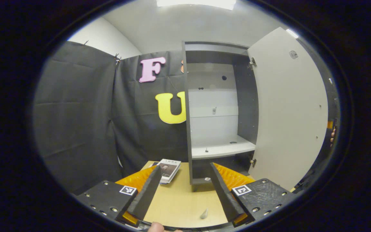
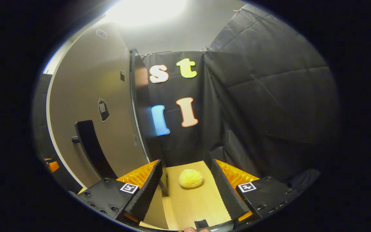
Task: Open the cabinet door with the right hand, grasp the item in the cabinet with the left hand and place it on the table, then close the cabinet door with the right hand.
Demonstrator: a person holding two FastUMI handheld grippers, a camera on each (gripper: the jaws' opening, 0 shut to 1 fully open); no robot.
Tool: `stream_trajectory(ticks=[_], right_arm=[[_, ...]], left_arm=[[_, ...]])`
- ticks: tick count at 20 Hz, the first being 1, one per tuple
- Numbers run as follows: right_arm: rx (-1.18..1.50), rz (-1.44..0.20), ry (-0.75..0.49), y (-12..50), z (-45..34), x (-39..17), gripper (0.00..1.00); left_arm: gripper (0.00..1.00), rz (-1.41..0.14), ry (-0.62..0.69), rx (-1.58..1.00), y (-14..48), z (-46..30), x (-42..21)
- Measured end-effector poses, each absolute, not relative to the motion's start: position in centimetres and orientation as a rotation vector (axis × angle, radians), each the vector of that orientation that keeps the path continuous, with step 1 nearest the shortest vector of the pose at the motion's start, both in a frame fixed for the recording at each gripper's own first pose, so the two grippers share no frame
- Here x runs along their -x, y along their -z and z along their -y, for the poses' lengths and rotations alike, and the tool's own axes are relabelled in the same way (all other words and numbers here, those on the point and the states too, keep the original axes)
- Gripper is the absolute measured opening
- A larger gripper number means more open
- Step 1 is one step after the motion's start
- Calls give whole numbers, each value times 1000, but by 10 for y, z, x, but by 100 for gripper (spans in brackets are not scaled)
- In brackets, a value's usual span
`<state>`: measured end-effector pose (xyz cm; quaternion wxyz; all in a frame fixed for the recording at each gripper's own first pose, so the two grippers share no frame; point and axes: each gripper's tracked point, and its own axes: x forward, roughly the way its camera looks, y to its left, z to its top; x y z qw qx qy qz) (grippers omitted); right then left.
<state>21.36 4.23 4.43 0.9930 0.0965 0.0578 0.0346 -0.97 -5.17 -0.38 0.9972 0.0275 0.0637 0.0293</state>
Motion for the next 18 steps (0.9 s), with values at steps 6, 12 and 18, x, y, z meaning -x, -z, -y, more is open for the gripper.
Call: stream_trajectory(ticks=[6, 12, 18], right_arm=[[-174, -105, -205, -55, -62, -206, 96], [-187, -98, -240, -57, -97, -194, 94], [-103, -92, -258, -61, -168, -182, 94]], left_arm=[[92, -216, -217, 6, 22, 30, 55], [90, -295, -321, 86, 53, -18, 79], [93, -271, -312, 121, 52, -70, 53]])
